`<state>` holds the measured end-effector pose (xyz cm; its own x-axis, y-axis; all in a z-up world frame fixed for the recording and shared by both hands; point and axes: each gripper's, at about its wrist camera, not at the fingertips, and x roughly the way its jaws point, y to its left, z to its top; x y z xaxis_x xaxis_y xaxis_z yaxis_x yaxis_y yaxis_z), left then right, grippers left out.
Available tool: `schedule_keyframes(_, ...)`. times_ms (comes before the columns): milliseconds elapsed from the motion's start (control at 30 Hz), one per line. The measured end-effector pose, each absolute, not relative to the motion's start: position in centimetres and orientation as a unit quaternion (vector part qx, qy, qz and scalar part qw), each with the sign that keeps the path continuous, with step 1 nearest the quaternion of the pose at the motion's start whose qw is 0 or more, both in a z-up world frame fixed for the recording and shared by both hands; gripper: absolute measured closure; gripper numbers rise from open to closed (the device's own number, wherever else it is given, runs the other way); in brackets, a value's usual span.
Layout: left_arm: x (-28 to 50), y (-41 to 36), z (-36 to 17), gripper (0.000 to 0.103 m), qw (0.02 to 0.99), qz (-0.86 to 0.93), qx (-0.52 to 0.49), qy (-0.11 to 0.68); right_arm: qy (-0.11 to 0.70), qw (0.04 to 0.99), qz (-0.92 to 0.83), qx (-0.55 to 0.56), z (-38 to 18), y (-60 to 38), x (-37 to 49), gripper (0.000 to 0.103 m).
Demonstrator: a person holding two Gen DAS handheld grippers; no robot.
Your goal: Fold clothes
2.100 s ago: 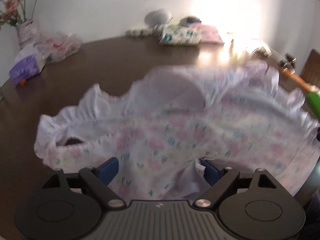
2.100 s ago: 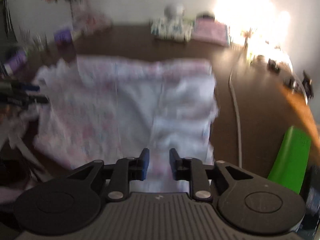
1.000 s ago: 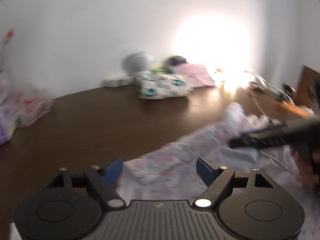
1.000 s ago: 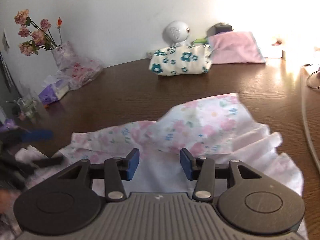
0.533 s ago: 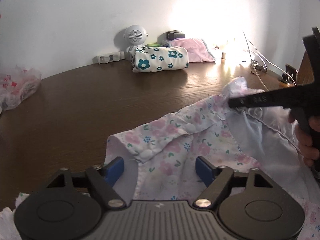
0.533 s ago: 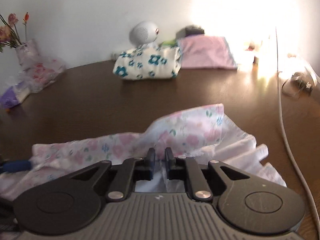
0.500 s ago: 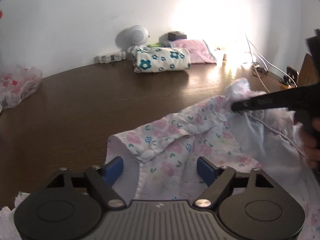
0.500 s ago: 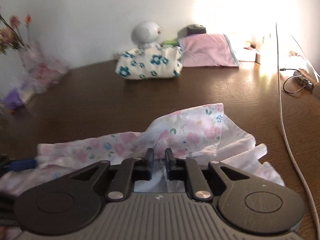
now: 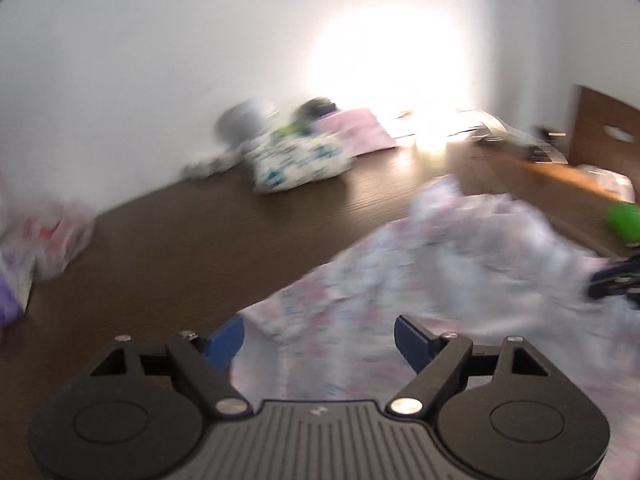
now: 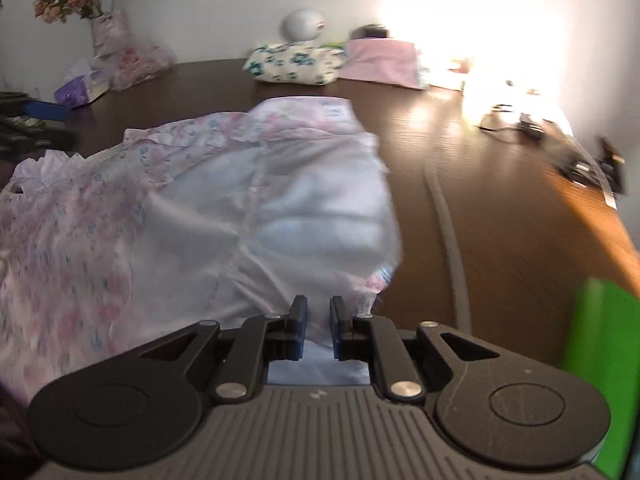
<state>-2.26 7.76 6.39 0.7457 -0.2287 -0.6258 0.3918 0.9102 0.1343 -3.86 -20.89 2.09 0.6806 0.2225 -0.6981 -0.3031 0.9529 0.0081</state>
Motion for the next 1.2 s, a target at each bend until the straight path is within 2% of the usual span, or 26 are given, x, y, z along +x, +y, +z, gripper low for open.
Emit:
schedule_keyframes(100,-7.0,5.9,6.7,0.018,0.911,-0.236,0.124,0.314,0.324,0.924,0.187,-0.079,3.9,-22.2,-7.4,0.089)
schedule_keyframes(167,-9.5,4.3,5.4,0.018,0.898,-0.268,0.111,0.330,0.304,0.918,0.235,-0.094,4.2,-22.5,-9.3,0.078)
schedule_keyframes(200,-10.5,3.5,4.5,0.018,0.892,-0.277,0.108,0.340,0.298,0.912,0.262,-0.099,4.1,-22.5,-10.0,0.077)
schedule_keyframes(367,-14.0,1.7,1.0,0.019,0.886,-0.278,0.120,0.351,0.329,0.892,0.282,-0.128,1.7,-21.1,-11.0,0.076)
schedule_keyframes(533,-15.6,2.1,-1.1,0.018,0.881,-0.280,0.134,0.357,0.312,0.903,0.257,-0.144,1.0,-21.8,-12.2,0.074)
schedule_keyframes(600,-16.1,2.6,-1.2,0.018,0.883,-0.279,0.125,0.357,0.300,0.906,0.266,-0.140,1.4,-22.1,-12.7,0.073)
schedule_keyframes(733,-17.6,3.4,-0.6,0.018,0.889,-0.285,0.117,0.339,0.290,0.894,0.314,-0.136,1.9,-21.3,-13.5,0.067)
schedule_keyframes(833,-19.0,3.5,0.0,0.018,0.889,-0.325,0.097,0.308,0.292,0.886,0.329,-0.147,1.7,-20.7,-14.0,0.067)
schedule_keyframes(867,-19.3,3.4,-0.1,0.021,0.888,-0.332,0.101,0.302,0.294,0.886,0.329,-0.143,1.6,-20.9,-14.0,0.067)
schedule_keyframes(900,-19.4,3.3,-0.3,0.035,0.887,-0.332,0.107,0.302,0.297,0.886,0.329,-0.138,1.4,-21.1,-14.0,0.066)
schedule_keyframes(933,-19.4,3.3,-0.4,0.045,0.886,-0.328,0.109,0.308,0.300,0.885,0.330,-0.134,1.3,-21.3,-14.1,0.066)
schedule_keyframes(967,-19.1,3.3,-0.6,0.061,0.885,-0.323,0.105,0.318,0.304,0.887,0.324,-0.128,1.1,-21.6,-14.0,0.066)
schedule_keyframes(1000,-19.0,3.4,-0.7,0.066,0.884,-0.321,0.098,0.325,0.306,0.887,0.322,-0.124,1.0,-21.9,-14.0,0.066)
schedule_keyframes(1067,-19.1,3.7,-0.9,0.068,0.882,-0.328,0.097,0.323,0.310,0.887,0.322,-0.120,0.9,-22.4,-14.1,0.066)
schedule_keyframes(1200,-19.3,4.1,-1.4,0.080,0.884,-0.333,0.110,0.309,0.320,0.885,0.315,-0.120,0.3,-22.4,-14.0,0.066)
